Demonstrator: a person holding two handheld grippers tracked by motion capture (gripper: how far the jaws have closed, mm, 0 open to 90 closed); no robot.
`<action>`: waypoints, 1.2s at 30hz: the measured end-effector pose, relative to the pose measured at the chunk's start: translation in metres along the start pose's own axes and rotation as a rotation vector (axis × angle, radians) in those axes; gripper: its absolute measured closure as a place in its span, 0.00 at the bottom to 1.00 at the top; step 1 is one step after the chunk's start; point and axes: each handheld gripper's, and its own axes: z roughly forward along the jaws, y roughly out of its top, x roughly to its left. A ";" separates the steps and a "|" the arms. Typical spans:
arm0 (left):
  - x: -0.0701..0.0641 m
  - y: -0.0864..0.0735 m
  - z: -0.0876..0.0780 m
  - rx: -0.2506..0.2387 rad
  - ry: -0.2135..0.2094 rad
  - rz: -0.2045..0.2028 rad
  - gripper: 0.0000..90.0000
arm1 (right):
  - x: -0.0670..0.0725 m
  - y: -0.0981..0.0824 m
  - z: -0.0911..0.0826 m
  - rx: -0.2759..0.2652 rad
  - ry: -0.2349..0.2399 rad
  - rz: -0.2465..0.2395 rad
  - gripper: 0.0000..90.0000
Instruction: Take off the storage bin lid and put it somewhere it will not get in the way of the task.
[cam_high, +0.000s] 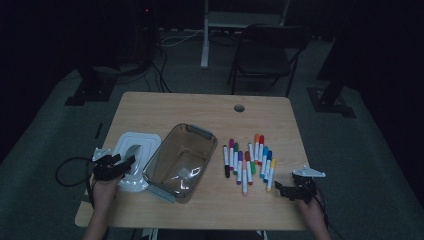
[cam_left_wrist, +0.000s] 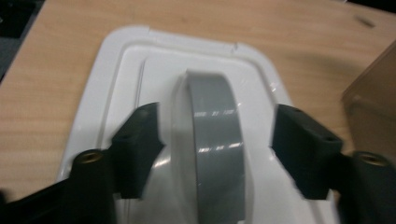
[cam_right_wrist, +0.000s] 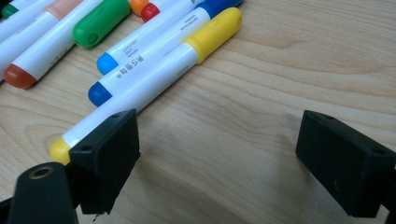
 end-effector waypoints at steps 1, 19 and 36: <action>0.000 0.002 -0.001 -0.002 -0.005 0.008 0.31 | 0.000 0.000 0.000 -0.001 -0.003 -0.004 0.15; -0.019 0.023 0.001 -0.001 -0.012 0.109 0.01 | 0.032 0.050 -0.022 -0.138 0.035 -0.053 0.15; -0.045 0.019 0.019 0.052 -0.056 0.192 0.01 | 0.117 0.100 0.035 -0.125 0.189 -0.108 0.15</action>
